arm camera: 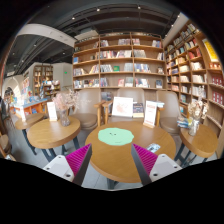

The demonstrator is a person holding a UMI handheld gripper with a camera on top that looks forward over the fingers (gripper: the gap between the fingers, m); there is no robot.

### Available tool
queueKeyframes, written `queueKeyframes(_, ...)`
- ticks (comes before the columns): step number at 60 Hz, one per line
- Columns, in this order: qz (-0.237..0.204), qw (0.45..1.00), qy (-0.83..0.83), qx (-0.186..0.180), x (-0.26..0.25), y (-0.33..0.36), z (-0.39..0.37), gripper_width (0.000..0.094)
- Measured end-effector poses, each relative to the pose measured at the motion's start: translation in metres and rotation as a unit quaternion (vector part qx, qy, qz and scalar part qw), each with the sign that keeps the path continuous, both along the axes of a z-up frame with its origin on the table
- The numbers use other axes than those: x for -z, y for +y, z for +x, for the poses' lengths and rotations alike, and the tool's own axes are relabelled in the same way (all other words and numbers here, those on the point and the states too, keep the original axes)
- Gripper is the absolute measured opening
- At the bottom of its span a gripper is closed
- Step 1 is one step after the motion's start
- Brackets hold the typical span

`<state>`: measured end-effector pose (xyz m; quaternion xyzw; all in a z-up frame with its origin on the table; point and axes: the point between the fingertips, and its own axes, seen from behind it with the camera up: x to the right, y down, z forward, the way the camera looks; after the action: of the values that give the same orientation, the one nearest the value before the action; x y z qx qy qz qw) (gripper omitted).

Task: Arrange mouse

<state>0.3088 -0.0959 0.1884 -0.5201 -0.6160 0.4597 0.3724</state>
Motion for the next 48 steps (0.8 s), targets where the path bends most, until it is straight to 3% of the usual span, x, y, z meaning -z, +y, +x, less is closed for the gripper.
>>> queueKeyframes(29,0.045,0.991,-0.048,0.113,0.067,0.140,-0.030,0.0815)
queueKeyframes(48,0.051,0.988,-0.086,0.121,0.111,0.159,-0.046,0.0810)
